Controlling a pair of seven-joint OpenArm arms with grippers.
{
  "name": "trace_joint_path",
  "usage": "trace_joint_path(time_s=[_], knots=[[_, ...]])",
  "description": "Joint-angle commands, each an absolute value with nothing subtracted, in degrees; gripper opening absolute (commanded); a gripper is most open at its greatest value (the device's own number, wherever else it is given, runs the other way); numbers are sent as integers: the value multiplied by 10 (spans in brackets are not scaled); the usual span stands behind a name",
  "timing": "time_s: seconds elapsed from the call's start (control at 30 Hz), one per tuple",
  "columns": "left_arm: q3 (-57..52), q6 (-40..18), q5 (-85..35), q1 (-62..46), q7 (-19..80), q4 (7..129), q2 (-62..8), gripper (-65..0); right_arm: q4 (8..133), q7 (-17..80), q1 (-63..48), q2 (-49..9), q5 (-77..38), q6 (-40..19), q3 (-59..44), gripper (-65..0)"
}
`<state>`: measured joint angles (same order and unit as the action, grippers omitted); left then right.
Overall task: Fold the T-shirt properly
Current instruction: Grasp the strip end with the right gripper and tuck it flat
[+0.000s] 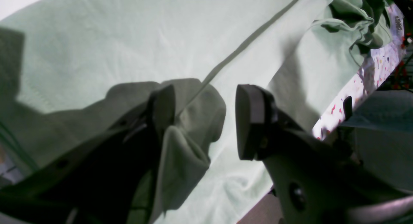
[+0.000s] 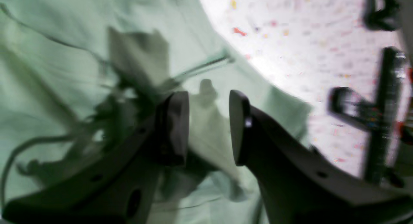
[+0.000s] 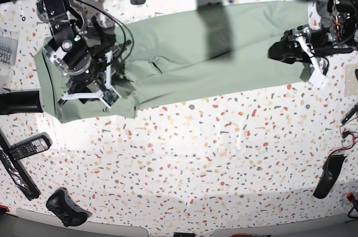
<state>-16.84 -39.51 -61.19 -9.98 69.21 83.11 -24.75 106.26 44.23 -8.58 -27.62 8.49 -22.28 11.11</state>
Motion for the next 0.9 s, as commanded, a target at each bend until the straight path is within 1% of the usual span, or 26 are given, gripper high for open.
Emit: trace_joint_path(time_s=[0.0,0.1,0.3,0.53,0.63,0.77,0.8,0.87], knots=[[-172,-400,-624,-94,685,841,-256,-371,1074,440,-78,-283,77,-225,107,-456],[-172,-400,-624,-93,685,841,-256,-371,1074,446,-78,-283,51,-245,107,-455],[-172,-400,-624,-94,685,841,-256,-371,1073,444,-78,-283,55,-246,107,-456],[-172,-400,-624,-94,685,841,-256,-371,1037,444,-78,-283,58,-243,107,-460],[-172,-400,-624,-93,685,841,-256,-371,1023,436,-78,-283,58,-226,107,-460],[-172,-400,-624,-94,685,841,-256,-371,1023,424,-77,-283,58,-222,107,-460],[-172,-400,-624,-93,685,841,-256,-371,1023,422,-77,-282,58,-222,107,-470],[-172,-400,-624,-93,685,841,-256,-371,1023,418,-77,-283,58,-222,107,-513]])
